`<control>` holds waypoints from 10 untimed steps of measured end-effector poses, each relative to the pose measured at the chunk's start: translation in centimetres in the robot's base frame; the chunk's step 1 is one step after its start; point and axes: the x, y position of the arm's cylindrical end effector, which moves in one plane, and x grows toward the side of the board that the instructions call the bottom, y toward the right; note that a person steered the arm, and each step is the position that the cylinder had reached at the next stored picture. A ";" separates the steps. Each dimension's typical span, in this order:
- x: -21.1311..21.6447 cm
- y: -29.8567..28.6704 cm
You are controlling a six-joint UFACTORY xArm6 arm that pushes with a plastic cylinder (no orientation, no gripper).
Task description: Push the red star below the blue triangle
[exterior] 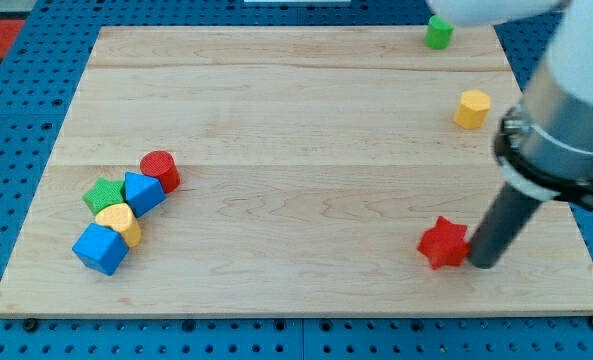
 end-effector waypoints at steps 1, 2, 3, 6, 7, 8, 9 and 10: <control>-0.3 -3.3; -1.5 -4.7; -3.2 -4.7; -7.2 -10.9; -5.6 -15.6; -5.6 -12.7; -4.0 -10.7; -2.0 -11.6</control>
